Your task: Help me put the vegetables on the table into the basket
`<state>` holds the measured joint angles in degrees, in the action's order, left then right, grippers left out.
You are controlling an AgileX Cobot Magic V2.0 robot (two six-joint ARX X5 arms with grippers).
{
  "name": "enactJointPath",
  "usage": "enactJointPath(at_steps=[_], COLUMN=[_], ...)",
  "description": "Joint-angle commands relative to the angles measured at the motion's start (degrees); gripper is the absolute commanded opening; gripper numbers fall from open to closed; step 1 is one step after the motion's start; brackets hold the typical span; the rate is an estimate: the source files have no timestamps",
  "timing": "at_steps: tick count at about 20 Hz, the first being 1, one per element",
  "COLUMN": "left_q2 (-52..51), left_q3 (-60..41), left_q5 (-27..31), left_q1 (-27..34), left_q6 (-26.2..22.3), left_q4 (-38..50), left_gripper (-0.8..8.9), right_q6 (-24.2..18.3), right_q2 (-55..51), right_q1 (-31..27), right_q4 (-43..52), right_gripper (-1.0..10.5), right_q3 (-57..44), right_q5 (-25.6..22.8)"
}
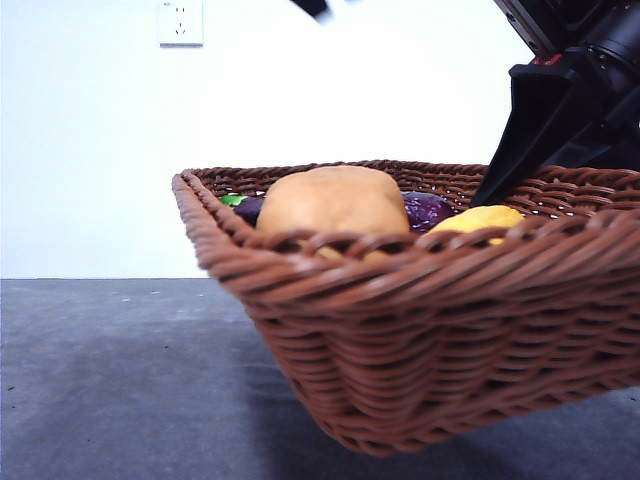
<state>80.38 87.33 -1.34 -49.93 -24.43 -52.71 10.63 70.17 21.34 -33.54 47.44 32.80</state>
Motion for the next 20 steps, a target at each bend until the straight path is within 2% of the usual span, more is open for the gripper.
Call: enactJointPath(at_steps=[1,2,3,5,10,13,16,20], left_q2=[-6.9,-10.1,-13.4,-17.9,-25.5,-28.2,-29.9,-30.6], left_q3=[-0.1,-0.1,-0.1,-0.1,-0.1,-0.1,-0.1,-0.1], left_q5=[0.1,0.1,0.1,0.1,0.1,0.1,0.1,0.1], left_q1=[3.8,5.7,7.7,10.1,11.7,11.7,11.7,11.7], left_q6=[10.7,13.0,14.9,15.3,17.1,17.4,18.1,18.2], left_q4=[0.0,-0.2,-1.0,-3.5,-8.0,-10.0,-13.1,-15.9], left_gripper=[3.72,3.71,2.77,0.06,-0.08,-0.08,-0.08,-0.08], right_q6=[4.0,4.2,4.1,4.0,-1.2,-6.6,-9.6,-9.9], right_q2=[0.2,0.2,0.2,0.2,0.9,5.1,11.1,20.1], right_q1=[-0.5,-1.2,-2.0,-4.3,-15.0,-21.3,-24.1,-25.6], right_q4=[4.1,4.1,3.5,1.8,-6.7,-13.2,-14.3,-11.6], right_gripper=[-0.1,-0.1,-0.1,-0.1,-0.1,-0.1,-0.1,-0.1], right_q3=[0.1,1.1,3.1,7.1,18.2,22.9,25.5,27.5], right_q5=[1.1,1.2,1.3,1.3,1.3,1.3,1.3,0.9])
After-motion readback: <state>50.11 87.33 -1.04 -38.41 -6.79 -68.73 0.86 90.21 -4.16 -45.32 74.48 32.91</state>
